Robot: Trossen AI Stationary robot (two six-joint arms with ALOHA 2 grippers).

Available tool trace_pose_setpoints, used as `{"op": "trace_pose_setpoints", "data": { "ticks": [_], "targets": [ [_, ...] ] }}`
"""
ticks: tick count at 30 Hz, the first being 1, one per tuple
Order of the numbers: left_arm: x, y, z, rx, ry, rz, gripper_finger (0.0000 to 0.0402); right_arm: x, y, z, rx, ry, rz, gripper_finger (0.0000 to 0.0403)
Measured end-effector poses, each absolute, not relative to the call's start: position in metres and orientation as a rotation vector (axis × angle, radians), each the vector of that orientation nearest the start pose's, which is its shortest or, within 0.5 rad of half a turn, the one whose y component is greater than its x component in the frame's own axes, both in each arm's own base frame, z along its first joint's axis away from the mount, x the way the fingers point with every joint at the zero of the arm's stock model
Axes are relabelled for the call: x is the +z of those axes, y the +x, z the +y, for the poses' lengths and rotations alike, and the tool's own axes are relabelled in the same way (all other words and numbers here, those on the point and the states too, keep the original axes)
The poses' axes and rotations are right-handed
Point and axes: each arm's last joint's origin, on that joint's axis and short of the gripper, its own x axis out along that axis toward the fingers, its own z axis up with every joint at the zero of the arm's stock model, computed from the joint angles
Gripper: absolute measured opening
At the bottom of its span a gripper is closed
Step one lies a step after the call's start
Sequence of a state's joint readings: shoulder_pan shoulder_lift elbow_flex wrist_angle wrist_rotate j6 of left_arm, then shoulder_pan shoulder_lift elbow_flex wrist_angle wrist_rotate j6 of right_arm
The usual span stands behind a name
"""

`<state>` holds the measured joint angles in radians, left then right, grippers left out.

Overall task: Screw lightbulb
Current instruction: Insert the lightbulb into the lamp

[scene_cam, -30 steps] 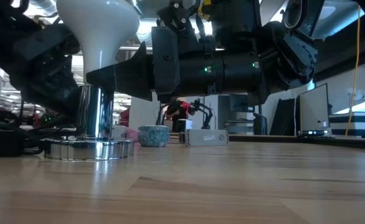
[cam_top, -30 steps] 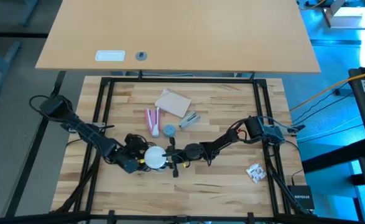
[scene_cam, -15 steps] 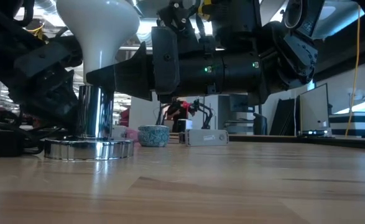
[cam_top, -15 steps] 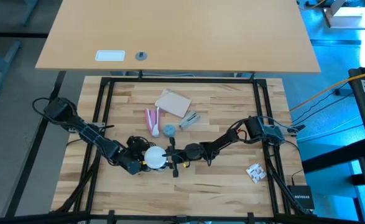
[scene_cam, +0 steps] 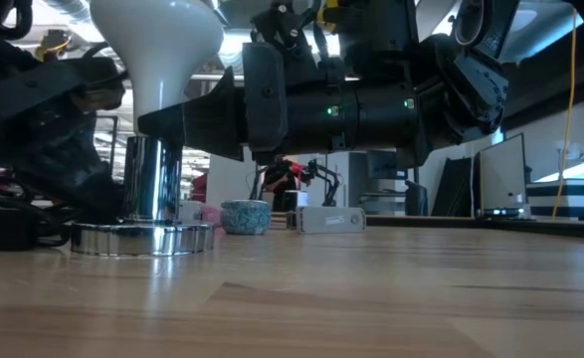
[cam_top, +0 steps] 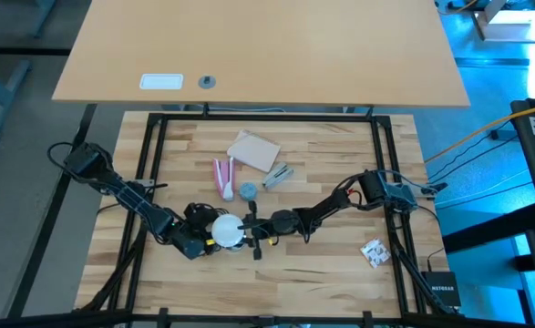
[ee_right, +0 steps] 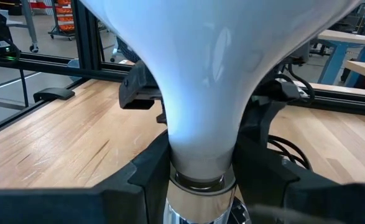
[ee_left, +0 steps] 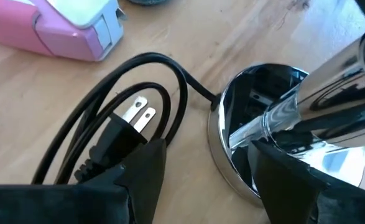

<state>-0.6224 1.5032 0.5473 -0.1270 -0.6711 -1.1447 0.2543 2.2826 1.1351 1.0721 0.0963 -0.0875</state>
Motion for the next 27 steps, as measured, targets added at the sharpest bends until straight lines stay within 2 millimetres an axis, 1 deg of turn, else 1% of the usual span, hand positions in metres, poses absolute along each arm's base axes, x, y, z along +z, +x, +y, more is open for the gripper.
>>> {"op": "trace_pose_setpoints", "data": {
  "ticks": [12,21,27],
  "targets": [
    [0.120,0.198,-0.123,0.493,-0.437,0.750,0.0221,0.097,0.431,0.109,0.156,-0.100,0.067,0.0166],
    [0.120,0.190,-0.137,0.456,-0.531,0.758,0.0221,0.098,0.431,0.109,0.165,-0.099,0.065,0.0166],
    [0.122,0.190,-0.146,0.386,-0.577,0.748,0.0221,0.098,0.430,0.110,0.168,-0.099,0.064,0.0166]
  ]
}}
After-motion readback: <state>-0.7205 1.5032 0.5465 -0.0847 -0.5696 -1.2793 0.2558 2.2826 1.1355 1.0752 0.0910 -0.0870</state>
